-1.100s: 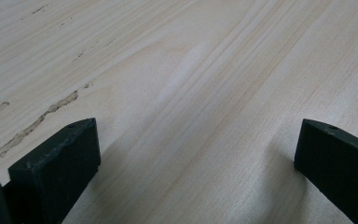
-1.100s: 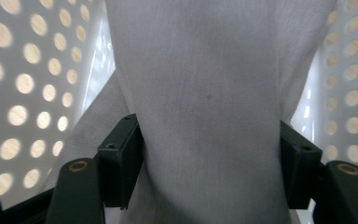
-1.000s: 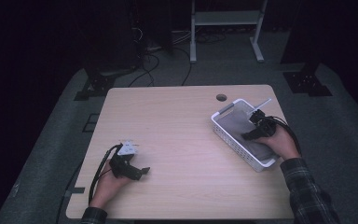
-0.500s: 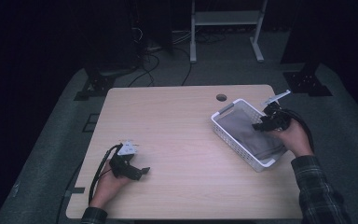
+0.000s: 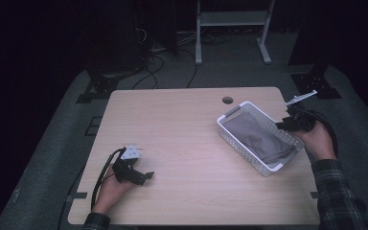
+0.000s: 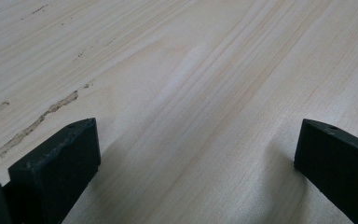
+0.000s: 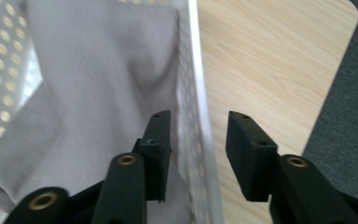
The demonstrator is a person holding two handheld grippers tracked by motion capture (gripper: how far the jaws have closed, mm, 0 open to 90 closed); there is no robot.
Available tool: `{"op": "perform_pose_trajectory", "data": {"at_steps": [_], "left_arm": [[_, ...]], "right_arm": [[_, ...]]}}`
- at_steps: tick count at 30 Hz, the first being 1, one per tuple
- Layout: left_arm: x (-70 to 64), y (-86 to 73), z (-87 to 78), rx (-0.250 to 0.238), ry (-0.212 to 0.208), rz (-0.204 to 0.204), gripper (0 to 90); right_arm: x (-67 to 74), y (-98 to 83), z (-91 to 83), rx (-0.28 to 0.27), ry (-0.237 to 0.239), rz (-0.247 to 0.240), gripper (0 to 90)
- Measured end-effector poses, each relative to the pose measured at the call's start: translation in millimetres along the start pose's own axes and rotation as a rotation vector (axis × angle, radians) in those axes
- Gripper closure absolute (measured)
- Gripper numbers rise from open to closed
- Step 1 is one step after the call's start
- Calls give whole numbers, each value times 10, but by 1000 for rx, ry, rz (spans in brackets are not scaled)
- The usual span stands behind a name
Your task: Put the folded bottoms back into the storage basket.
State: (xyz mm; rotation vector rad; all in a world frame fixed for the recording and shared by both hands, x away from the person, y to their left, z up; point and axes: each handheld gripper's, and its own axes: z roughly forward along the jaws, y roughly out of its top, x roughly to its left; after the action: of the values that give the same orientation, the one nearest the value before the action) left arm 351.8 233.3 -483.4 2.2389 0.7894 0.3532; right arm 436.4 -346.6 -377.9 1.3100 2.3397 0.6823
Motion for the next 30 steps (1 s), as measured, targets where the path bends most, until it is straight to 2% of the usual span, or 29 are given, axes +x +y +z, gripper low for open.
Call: {"op": "perform_pose_trajectory", "data": {"at_steps": [9, 13, 16, 30], "left_arm": [[0, 0, 0, 0, 0, 0, 0], [0, 0, 0, 0, 0, 0, 0], [0, 0, 0, 0, 0, 0, 0], [0, 0, 0, 0, 0, 0, 0]], "right_arm": [[-107, -124, -39, 30, 9, 17, 741], [-153, -175, -85, 12, -3, 36, 846], [-175, -204, -84, 28, -13, 44, 886], [-247, -352, -51, 103, 1, 44, 895]]}}
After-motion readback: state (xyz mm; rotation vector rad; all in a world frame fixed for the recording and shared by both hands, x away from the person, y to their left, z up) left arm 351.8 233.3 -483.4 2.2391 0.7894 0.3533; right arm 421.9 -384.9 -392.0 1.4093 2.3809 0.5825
